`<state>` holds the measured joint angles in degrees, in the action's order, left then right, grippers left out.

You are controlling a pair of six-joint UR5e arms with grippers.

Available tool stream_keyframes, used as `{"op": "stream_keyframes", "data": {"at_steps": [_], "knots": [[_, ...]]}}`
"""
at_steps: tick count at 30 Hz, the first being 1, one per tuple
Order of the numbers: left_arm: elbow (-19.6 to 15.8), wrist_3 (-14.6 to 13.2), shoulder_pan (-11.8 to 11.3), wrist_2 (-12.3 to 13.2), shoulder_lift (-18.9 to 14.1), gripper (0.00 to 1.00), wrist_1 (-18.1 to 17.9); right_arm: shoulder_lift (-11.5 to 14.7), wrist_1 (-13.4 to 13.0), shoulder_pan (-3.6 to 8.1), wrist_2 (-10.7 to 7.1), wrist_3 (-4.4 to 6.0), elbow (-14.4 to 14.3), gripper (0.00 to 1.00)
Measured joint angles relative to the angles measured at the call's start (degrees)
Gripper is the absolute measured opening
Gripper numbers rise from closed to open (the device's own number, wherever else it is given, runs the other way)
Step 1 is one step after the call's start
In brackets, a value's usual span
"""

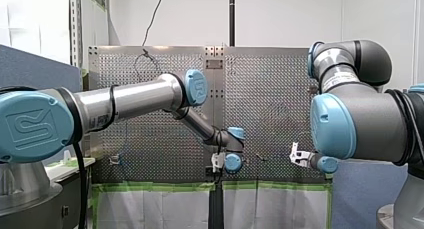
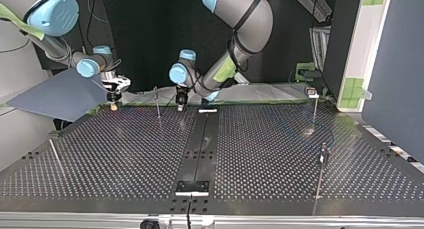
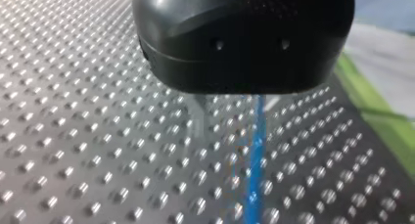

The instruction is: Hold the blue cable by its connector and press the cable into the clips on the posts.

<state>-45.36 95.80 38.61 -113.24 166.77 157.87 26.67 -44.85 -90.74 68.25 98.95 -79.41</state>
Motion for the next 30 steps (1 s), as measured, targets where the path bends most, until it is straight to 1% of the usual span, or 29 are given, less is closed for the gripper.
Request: {"op": "stream_keyframes", "data": {"at_steps": [1,4,6,9,12,14,17,25,30], "knots": [[0.1,-0.2,0.1,0.5,0.0,0.98,0.5,0.0,0.1,-0.05,-0.08,0.01,0.0,0.0],[0.2,-1.2,0.3,2.1,-0.1,0.98,1.4,0.0,0.2,-0.14,-0.21,0.03,0.0,0.0],[0.2,-1.7,0.6,2.6,-0.2,0.98,2.1,0.0,0.3,-0.16,-0.26,0.03,0.0,0.0],[0.2,-2.2,1.1,2.2,-0.5,0.98,3.1,-0.1,0.4,-0.17,-0.29,0.03,0.0,0.0],[0.1,-2.7,1.7,0.9,-1.1,0.98,4.2,-0.1,0.6,-0.17,-0.49,0.03,0.0,0.0],[-0.3,-3.4,2.2,0.0,-1.7,0.98,5.1,-0.1,0.6,-0.18,-0.75,0.03,0.0,0.0],[-1.7,-4.4,2.7,-0.8,-2.6,0.98,5.7,-0.1,0.7,-0.18,-1.01,0.03,0.0,0.0],[-6.0,-5.8,3.9,-0.5,-4.8,0.98,5.8,-0.1,1.1,-0.36,-1.62,0.03,0.0,0.0],[-6.5,-6.1,5.2,1.0,-5.1,0.98,6.0,-0.1,1.3,-0.36,-1.92,0.03,0.0,0.0]]}}
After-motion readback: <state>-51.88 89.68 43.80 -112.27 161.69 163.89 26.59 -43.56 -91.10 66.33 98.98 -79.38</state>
